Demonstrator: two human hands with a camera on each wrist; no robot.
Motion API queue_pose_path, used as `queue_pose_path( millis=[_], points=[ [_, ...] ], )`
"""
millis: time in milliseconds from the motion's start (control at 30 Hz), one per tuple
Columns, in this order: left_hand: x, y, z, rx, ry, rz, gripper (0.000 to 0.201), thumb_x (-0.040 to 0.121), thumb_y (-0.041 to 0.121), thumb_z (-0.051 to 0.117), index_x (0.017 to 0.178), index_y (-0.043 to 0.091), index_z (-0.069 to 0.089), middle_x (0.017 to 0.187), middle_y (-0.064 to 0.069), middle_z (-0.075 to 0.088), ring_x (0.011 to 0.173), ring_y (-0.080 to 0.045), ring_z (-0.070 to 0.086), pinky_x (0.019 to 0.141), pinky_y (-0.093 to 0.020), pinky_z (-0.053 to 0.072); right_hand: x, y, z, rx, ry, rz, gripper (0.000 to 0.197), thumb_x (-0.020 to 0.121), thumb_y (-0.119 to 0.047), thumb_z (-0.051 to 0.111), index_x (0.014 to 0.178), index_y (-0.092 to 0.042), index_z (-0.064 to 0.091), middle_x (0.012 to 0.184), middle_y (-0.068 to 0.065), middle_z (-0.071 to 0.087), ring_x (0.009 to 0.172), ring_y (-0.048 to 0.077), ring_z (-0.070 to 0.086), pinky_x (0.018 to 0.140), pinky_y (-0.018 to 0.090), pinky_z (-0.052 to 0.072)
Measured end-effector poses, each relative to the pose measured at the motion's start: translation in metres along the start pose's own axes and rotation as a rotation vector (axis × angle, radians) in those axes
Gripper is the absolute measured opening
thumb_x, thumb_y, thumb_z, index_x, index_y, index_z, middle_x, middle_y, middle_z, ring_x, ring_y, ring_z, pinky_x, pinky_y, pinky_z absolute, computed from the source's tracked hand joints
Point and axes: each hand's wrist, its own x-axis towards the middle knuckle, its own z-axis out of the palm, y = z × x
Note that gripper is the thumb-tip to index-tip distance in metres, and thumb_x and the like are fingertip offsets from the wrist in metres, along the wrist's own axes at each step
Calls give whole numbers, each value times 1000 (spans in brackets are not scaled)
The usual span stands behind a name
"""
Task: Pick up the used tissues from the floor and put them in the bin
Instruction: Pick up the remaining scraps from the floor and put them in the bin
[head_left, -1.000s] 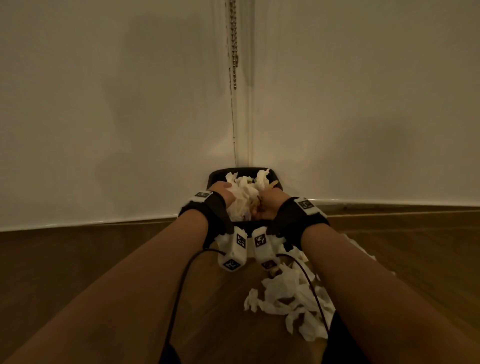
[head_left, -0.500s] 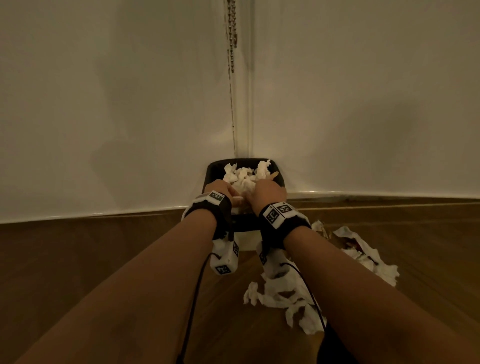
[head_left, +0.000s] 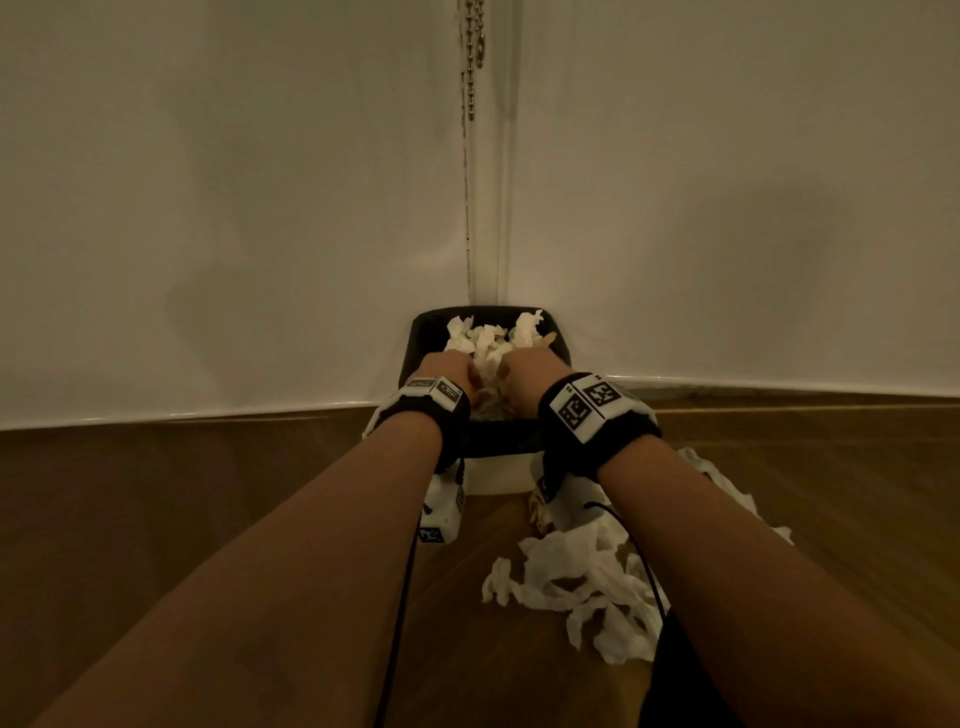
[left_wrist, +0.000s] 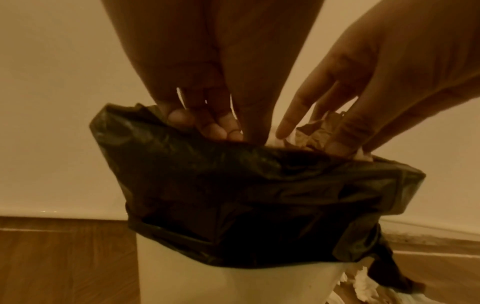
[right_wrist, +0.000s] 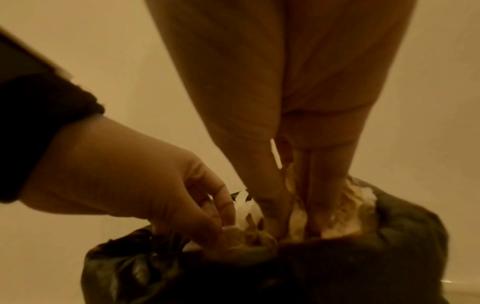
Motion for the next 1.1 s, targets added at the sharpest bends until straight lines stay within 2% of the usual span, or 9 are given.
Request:
queue_pose_path(
  millis=[233, 367, 500, 633, 733, 800, 867, 1000, 1100],
  points=[
    [14, -2, 7, 22, -37, 3, 41, 93, 30, 53, 130, 11, 54, 135, -15, 49, 120, -32, 48, 100, -34, 42, -9, 12, 1, -51, 202, 104, 40, 91, -14, 53, 130, -12, 50, 136, 11, 39, 120, 32, 47, 96, 40, 44],
    [17, -3, 12, 12, -3, 15, 34, 92, 28, 52, 121, 11, 61, 124, -14, 57, 107, -31, 56, 91, -33, 47, 4, 5, 7, -96, 78, 69, 41, 98, -20, 43, 135, -4, 43, 142, 20, 37, 128, 34, 41, 107, 40, 37],
    [16, -2, 12, 23, 10, -8, 34, 93, 25, 51, 118, 4, 59, 120, -16, 58, 107, -29, 57, 79, -29, 44, 18, -13, 20, -34, -19, -43, 52, 97, -32, 46, 142, -7, 37, 145, 14, 40, 133, 27, 38, 111, 37, 29],
    [12, -4, 17, 122, -9, 63, 39, 95, 25, 45, 131, 10, 50, 132, -16, 48, 115, -32, 51, 93, -34, 42, 21, -12, 42, 107, -8, -80, 58, 97, -32, 41, 148, -10, 24, 155, 15, 17, 144, 30, 17, 118, 43, 16],
    [7, -5, 19, 174, -87, 107, 32, 94, 18, 45, 123, 10, 57, 126, -12, 56, 110, -31, 56, 91, -36, 45, 22, -11, 46, 120, -68, -69, 65, 98, -38, 36, 152, -14, 9, 158, 13, -1, 146, 28, -3, 120, 46, 3],
    [3, -6, 16, 189, -103, 112, 31, 96, 17, 43, 124, 9, 56, 126, -12, 56, 111, -30, 56, 93, -37, 45, 20, -16, 43, 95, -107, -52, 65, 99, -41, 30, 152, -15, 2, 158, 12, -5, 146, 28, -6, 119, 47, 2],
    [0, -7, 11, 208, -111, 127, 34, 97, 18, 41, 128, 10, 51, 129, -14, 54, 114, -30, 54, 95, -35, 43, 15, -20, 34, 57, -163, -30, 62, 101, -38, 25, 152, -12, 2, 158, 14, -1, 146, 30, -1, 119, 48, 6],
    [-11, -13, -8, 182, -6, 151, 33, 95, 24, 47, 122, 10, 59, 124, -12, 59, 110, -27, 57, 89, -30, 45, -12, -18, -3, 185, -109, -93, 46, 101, -23, 33, 144, -6, 32, 151, 13, 31, 138, 29, 31, 114, 36, 24],
    [-20, -23, -19, 97, 24, 195, 31, 94, 17, 46, 120, 18, 64, 131, -7, 56, 114, -27, 55, 94, -27, 42, -34, -3, -23, 221, -3, -159, 54, 95, -13, 45, 147, -13, 28, 150, 11, 33, 135, 29, 35, 110, 34, 29]
  ],
)
